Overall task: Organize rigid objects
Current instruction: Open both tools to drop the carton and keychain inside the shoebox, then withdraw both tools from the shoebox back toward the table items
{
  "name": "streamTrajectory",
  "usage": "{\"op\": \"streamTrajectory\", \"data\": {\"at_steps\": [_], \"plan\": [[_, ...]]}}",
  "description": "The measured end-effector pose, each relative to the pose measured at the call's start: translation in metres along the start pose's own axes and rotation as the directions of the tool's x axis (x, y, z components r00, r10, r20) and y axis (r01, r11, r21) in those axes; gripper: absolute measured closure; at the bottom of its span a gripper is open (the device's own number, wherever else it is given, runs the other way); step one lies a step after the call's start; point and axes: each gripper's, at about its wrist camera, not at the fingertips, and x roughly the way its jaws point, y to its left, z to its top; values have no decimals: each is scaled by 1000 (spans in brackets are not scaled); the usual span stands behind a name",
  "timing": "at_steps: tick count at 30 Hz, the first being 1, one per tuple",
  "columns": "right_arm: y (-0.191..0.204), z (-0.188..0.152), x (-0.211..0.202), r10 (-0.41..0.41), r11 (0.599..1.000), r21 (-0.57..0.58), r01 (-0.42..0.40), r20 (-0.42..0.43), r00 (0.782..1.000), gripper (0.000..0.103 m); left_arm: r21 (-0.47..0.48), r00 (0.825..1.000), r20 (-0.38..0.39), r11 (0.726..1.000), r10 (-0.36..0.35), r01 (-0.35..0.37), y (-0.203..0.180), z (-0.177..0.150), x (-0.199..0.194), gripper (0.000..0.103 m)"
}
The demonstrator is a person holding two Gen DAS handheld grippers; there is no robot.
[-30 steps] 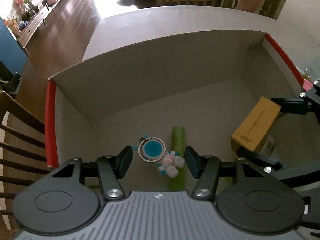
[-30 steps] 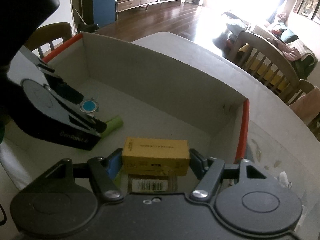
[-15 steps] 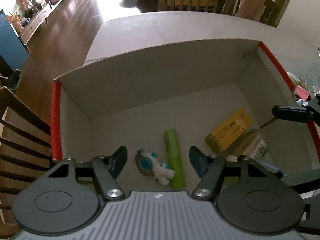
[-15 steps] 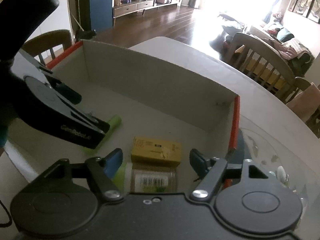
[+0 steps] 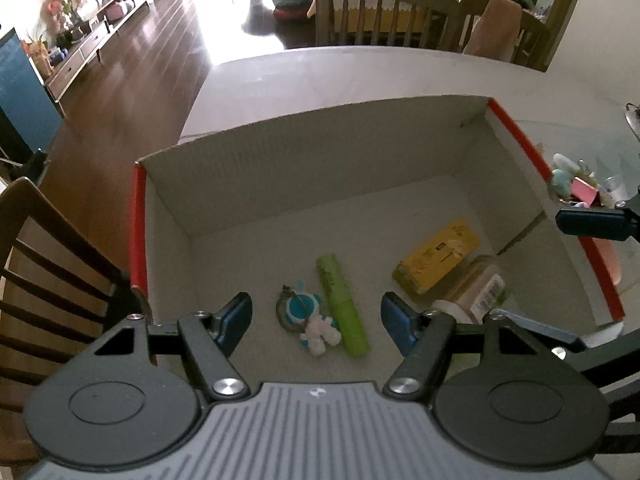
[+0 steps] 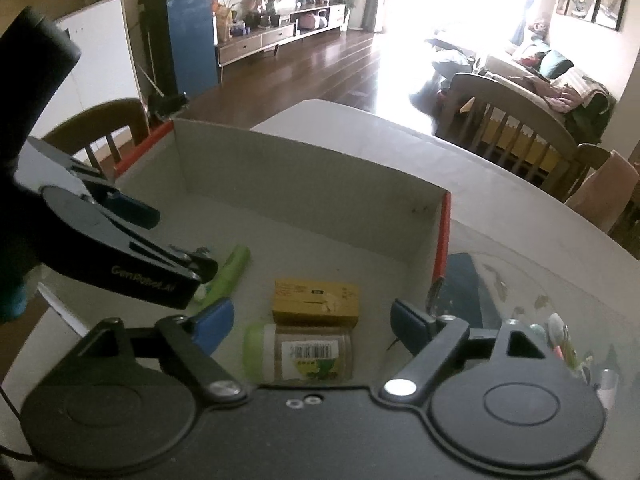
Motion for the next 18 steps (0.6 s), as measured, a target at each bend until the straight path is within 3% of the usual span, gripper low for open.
{"op": "streamTrajectory", "data": {"at_steps": [18], "plan": [[-11, -15, -64, 54, 993, 101, -68, 137, 989, 13, -7, 992, 124, 999, -39, 40, -7, 3, -63, 32]]}}
